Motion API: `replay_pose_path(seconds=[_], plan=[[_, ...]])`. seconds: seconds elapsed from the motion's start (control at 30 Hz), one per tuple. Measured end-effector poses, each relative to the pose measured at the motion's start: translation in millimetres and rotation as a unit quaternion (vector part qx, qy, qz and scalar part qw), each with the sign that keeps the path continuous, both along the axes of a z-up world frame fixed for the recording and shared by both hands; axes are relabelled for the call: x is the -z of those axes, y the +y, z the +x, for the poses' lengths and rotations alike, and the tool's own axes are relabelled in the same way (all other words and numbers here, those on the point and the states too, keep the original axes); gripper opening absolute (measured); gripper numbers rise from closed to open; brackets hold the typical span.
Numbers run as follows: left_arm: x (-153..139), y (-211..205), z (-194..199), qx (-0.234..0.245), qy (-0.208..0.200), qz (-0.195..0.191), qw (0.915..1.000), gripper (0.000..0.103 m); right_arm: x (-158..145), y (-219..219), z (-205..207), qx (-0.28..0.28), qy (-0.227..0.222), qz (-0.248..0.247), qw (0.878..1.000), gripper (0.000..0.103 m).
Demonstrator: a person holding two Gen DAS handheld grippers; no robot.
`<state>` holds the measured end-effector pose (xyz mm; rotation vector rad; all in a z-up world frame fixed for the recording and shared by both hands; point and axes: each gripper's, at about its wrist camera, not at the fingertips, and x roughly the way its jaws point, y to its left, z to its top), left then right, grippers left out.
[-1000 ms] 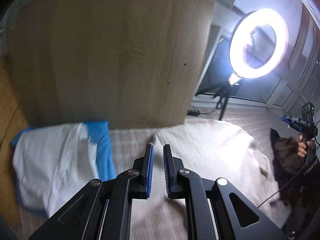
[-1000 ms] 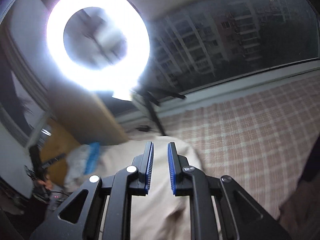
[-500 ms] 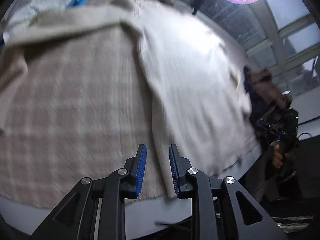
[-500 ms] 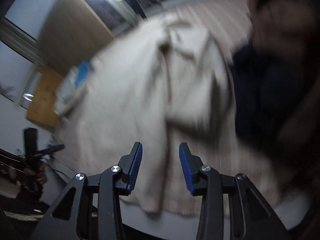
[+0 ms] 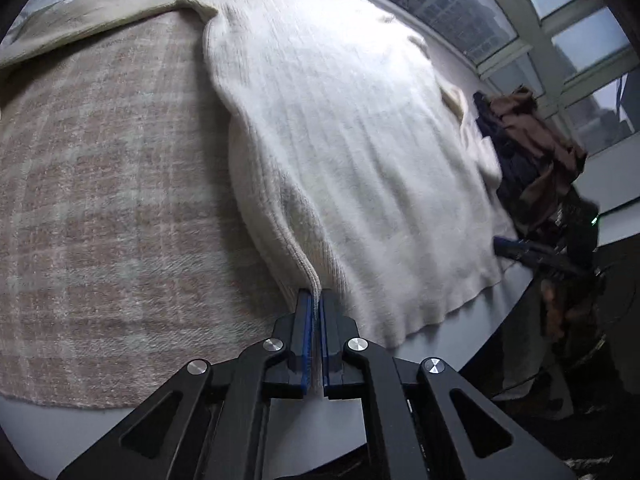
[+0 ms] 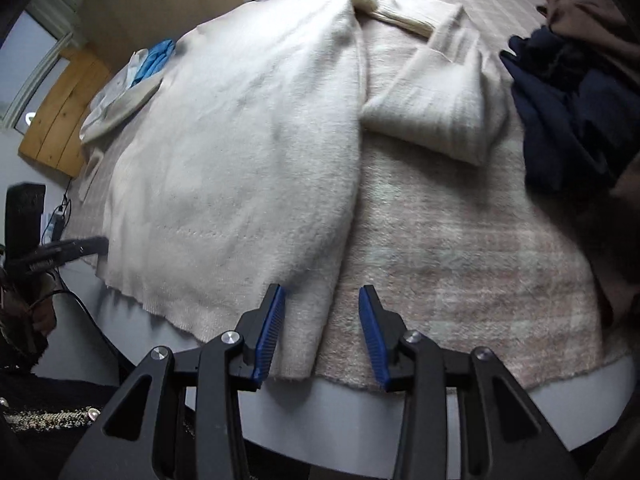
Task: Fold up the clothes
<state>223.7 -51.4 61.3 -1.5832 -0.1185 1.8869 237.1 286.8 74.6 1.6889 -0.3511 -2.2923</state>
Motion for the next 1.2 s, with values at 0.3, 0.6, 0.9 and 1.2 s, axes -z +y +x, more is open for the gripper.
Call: replay_pose_path(seconds=[0.3,0.6,0.9,1.2], plan=[[-66,-20,0,0.002,0.054,-0.012,0.9985,0.004,-18,30,6,0.045,0.011,-0.083,0.995,0.004],[-46,-26,-21,-0.027,0.026,-0.049,0.9981,0.003,-64,61,-81,0.072,0.061,-0.078,0.993,0.039],[-63,-40,-56,-0.060,0.050,-0.064,0.9949,0.003,0,55,-260,0.040,0.050,0.120,0.991,0.039],[-59,-61,-76,-0.113,0.042,-0.062,0.9908,0.003,9,50,-279,-0.002,0.066,0.186,0.980,0.006]])
